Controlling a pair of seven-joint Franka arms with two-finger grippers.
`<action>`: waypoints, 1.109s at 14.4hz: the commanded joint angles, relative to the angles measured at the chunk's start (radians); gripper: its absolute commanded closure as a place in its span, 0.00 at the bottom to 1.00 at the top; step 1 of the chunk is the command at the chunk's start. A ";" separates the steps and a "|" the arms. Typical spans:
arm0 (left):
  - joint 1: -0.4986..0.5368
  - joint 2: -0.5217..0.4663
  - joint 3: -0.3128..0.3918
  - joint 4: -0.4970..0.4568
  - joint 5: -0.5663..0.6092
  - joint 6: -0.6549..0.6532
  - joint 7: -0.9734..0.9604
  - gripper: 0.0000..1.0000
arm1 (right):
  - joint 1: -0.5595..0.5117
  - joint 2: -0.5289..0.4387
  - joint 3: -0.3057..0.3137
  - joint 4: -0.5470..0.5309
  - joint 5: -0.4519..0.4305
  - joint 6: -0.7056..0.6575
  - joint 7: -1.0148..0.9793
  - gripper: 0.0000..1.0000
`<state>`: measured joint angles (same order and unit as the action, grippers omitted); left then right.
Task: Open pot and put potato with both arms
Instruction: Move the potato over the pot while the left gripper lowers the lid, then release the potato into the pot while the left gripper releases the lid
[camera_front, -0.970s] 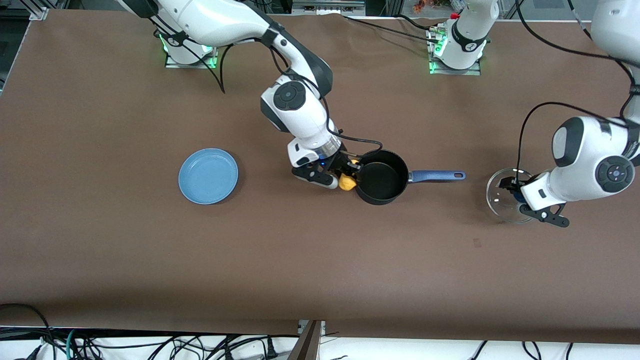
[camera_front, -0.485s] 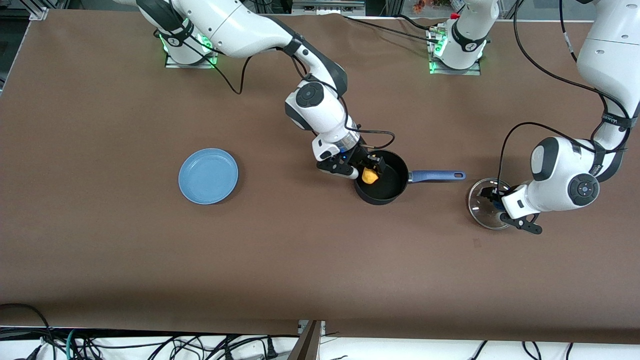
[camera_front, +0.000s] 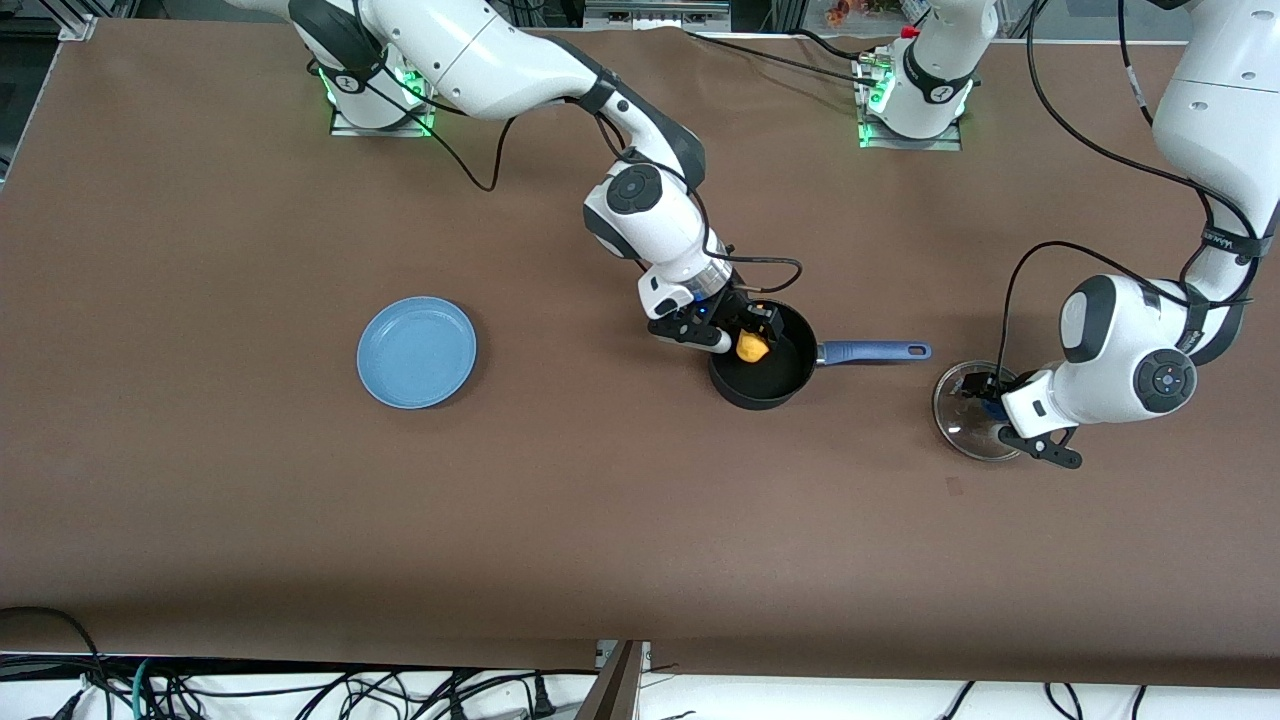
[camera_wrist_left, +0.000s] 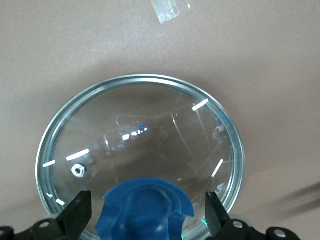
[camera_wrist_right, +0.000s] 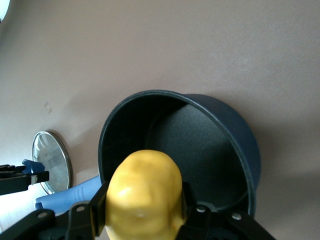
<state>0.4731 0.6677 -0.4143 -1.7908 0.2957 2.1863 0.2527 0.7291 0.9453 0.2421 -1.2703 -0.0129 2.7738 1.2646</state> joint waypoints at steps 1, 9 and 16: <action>0.007 -0.031 -0.017 0.059 0.003 -0.110 0.002 0.00 | 0.012 0.035 -0.001 0.054 -0.002 0.004 0.015 0.73; 0.001 -0.141 -0.156 0.413 -0.032 -0.548 0.005 0.00 | -0.025 -0.016 -0.012 0.078 -0.015 -0.207 -0.077 0.00; -0.001 -0.396 -0.210 0.403 -0.115 -0.726 -0.033 0.00 | -0.189 -0.230 -0.010 0.108 -0.012 -0.794 -0.420 0.00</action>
<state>0.4663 0.3288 -0.6238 -1.3573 0.2152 1.4812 0.2387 0.5807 0.7844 0.2267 -1.1372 -0.0186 2.0934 0.9305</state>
